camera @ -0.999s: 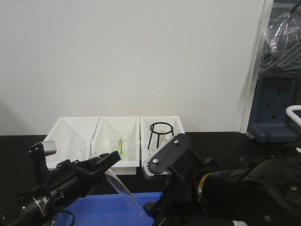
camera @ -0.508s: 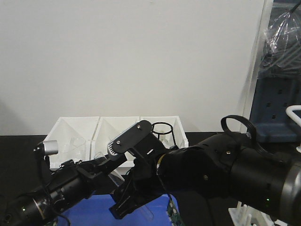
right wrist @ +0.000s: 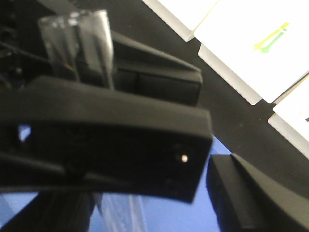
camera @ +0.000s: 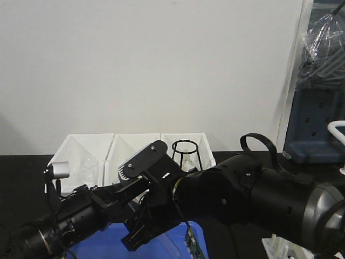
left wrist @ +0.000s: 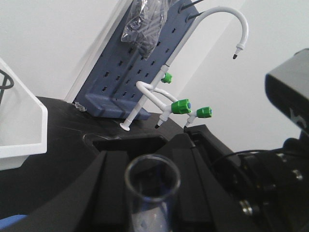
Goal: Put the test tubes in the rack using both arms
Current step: 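Close the right gripper on the test tube held by the left gripper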
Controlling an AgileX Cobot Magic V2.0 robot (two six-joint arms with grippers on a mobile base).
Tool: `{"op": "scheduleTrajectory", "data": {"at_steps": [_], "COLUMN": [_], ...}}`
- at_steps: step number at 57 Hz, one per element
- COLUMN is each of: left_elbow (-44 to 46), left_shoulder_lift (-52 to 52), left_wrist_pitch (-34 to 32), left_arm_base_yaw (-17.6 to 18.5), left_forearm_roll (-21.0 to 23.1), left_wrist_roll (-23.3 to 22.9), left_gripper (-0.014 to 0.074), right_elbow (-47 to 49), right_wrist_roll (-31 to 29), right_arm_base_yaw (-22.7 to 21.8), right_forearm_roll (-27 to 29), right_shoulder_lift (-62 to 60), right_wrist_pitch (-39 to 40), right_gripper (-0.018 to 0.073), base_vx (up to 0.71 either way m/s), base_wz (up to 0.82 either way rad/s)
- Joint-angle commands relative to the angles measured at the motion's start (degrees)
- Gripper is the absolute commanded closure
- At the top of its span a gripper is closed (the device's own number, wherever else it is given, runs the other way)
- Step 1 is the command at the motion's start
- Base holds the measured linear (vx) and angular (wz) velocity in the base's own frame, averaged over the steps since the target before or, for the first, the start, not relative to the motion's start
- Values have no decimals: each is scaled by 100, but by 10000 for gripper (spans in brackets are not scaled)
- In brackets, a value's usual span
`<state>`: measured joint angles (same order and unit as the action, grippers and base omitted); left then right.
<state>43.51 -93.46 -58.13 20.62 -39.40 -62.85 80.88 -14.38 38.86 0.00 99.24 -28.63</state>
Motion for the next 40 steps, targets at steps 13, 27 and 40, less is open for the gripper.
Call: {"op": "scheduleTrajectory", "data": {"at_steps": [13,27,40], "left_elbow": [168,168,168], "left_shoulder_lift": [218,218,218], "left_wrist_pitch": [-449,-439,-444], "left_arm_base_yaw": [45,45,45], "left_forearm_roll": [158,158,164], "left_wrist_roll": [-62,-62,-62], "left_gripper": [599,573,458], "right_elbow": [223,223,223], "right_wrist_roll": [-48,-68,-56], "right_arm_base_yaw": [-4,-4,-4], "right_forearm_roll": [238,699,924], "right_shoulder_lift": [-270,-270,-284], "right_wrist_pitch": [327,335,339], "right_gripper": [272,440,574], "base_vx": [0,0,0], "base_wz": [0,0,0]}}
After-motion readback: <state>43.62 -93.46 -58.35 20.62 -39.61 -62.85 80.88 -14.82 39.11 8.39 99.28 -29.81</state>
